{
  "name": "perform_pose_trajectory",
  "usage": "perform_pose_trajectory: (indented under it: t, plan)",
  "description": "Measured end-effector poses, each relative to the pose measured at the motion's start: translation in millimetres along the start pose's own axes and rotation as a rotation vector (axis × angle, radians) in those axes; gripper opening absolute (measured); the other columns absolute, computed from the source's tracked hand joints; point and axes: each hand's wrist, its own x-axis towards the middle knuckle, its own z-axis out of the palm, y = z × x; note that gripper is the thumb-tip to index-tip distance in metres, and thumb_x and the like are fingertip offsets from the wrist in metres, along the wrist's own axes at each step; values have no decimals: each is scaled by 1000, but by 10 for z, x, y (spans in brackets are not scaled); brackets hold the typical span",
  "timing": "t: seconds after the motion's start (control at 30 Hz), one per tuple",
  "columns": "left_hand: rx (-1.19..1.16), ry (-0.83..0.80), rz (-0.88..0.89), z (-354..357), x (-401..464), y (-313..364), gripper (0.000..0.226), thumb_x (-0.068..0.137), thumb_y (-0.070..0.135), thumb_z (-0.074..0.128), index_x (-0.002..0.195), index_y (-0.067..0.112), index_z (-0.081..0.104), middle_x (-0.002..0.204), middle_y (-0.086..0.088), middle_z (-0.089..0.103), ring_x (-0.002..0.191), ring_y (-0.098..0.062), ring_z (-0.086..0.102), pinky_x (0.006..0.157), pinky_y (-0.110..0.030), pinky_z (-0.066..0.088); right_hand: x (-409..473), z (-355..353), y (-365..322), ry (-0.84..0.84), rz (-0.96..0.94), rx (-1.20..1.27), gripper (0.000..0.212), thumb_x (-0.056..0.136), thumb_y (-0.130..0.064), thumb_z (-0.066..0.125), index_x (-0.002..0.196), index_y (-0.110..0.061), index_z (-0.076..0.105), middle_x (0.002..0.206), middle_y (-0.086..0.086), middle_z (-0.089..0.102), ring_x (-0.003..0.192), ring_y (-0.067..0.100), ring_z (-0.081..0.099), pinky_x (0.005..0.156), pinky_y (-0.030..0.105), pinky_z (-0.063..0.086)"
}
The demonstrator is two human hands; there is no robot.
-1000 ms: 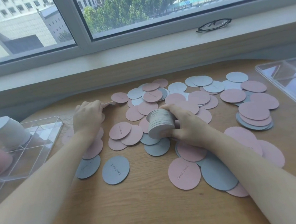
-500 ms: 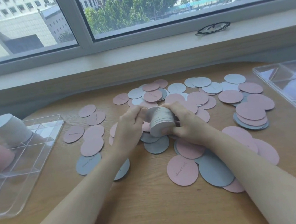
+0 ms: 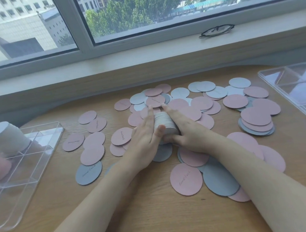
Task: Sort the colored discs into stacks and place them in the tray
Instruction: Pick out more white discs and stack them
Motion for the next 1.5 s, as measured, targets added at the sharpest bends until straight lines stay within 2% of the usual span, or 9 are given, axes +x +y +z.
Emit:
perform_pose_trajectory:
  t: [0.07,0.17,0.27,0.57,0.77,0.9,1.07,1.23,1.5]
  plan:
    - [49,-42,4,-71,33,3,91,83,79,0,159,28,-1,164,10,13,145,-1,11,113,-24,3,4,-1,15,28,1,-19,87,90,-26,71,157,-23,17,156,-6,32,141,7,30,116,29,28]
    - [-5,38,25,-274,232,-66,88,89,76,4,152,25,37,149,8,45,137,-11,34,113,-30,22,6,-2,19,52,-19,3,80,86,-26,75,151,-22,30,146,-7,43,131,5,39,107,25,32]
    - [-82,246,-114,-461,625,-287,36,104,36,45,132,19,60,127,5,60,110,-8,55,98,-25,41,28,35,31,60,-44,7,78,86,-26,75,150,-20,31,143,-6,44,130,8,41,109,26,32]
    - [273,-133,-170,-708,1680,-774,50,97,6,50,145,20,49,148,-2,45,133,-21,45,103,-20,30,53,61,84,75,-82,33,74,86,-22,74,147,-22,33,138,-6,46,124,1,41,97,3,25]
    - [346,-336,-133,-816,1882,-712,66,92,24,65,152,27,38,142,6,46,127,-14,45,108,-25,33,72,70,82,87,-98,35,72,85,-22,75,145,-25,35,133,-8,48,121,6,46,102,25,37]
    - [357,-385,-166,-834,1971,-726,76,89,27,68,155,31,31,151,4,43,129,-19,46,109,-32,39,68,80,88,83,-97,34,74,85,-24,75,147,-24,33,135,-9,46,123,6,44,105,25,35]
    - [350,-407,-246,-849,1998,-662,84,82,33,79,152,30,33,133,1,38,122,-24,46,106,-36,43,65,73,89,80,-96,24,73,86,-24,74,147,-24,33,133,-7,47,121,8,44,104,27,36]
    - [314,-195,-273,-860,1866,-768,64,72,41,84,128,28,54,124,-4,42,115,-27,47,100,-44,48,68,68,80,79,-104,34,71,85,-24,74,144,-27,35,130,-5,49,120,9,47,104,31,38]
    - [6,269,-289,-964,1249,-946,20,88,19,68,108,16,64,108,-8,68,96,-27,63,84,-41,53,61,53,61,68,-89,18,72,85,-23,74,145,-27,34,134,-12,48,122,3,45,102,22,35]
